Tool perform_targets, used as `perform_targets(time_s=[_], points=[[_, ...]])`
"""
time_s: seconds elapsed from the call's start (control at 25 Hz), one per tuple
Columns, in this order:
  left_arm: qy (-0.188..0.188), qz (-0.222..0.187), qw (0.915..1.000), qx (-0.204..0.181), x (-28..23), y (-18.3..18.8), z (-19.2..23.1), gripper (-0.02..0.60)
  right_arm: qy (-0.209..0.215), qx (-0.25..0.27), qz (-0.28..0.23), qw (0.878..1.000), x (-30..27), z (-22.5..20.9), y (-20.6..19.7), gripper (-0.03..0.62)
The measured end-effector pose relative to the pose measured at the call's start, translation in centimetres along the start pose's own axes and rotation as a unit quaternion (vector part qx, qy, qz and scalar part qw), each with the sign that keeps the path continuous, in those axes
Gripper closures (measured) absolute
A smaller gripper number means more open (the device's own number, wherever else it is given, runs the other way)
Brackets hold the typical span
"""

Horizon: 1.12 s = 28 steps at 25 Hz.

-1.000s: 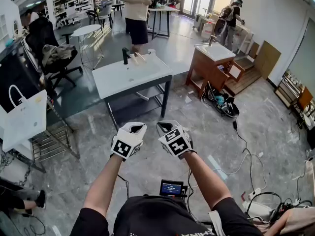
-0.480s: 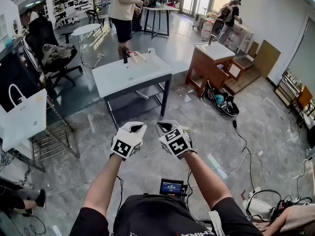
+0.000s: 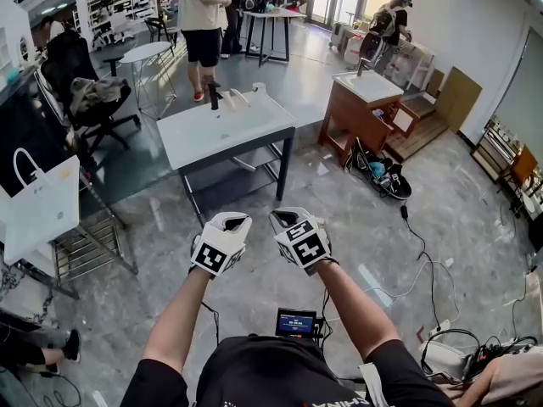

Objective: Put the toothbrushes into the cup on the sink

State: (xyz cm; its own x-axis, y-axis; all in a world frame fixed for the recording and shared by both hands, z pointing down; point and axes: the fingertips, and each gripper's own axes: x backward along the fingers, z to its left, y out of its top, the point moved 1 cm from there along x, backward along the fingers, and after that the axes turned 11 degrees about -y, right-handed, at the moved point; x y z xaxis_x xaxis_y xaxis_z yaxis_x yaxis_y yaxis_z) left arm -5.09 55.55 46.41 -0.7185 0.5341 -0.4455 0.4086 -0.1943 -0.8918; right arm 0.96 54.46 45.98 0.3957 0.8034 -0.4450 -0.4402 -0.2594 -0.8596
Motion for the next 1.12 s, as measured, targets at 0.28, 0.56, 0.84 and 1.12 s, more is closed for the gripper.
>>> perform_targets(time_s=[0.28, 0.56, 0.84, 1.12], points=[[-0.009, 0.008, 0.9999, -0.007, -0.3, -0.9, -0.2, 0.572, -0.004, 0.005, 0.008, 1.0, -0.1, 0.8, -1.0, 0.586], [-0.022, 0.005, 0.9994, 0.025, -1.7, -2.3, 0.0, 0.572, -0.004, -0.012, 0.019, 1.0, -0.9, -0.3, -2.5, 0.585], [-0.038, 0.003, 0.998, 0.051, -4.3, -3.0, 1.5, 0.572, 0.014, -0.019, 0.027, 0.999, -3.6, -1.6, -3.2, 0.586], [-0.042, 0.008, 0.9973, 0.059, -8.2, -2.7, 5.5, 0.572, 0.028, -0.043, 0.028, 0.998, -8.6, -4.7, -2.9, 0.586]])
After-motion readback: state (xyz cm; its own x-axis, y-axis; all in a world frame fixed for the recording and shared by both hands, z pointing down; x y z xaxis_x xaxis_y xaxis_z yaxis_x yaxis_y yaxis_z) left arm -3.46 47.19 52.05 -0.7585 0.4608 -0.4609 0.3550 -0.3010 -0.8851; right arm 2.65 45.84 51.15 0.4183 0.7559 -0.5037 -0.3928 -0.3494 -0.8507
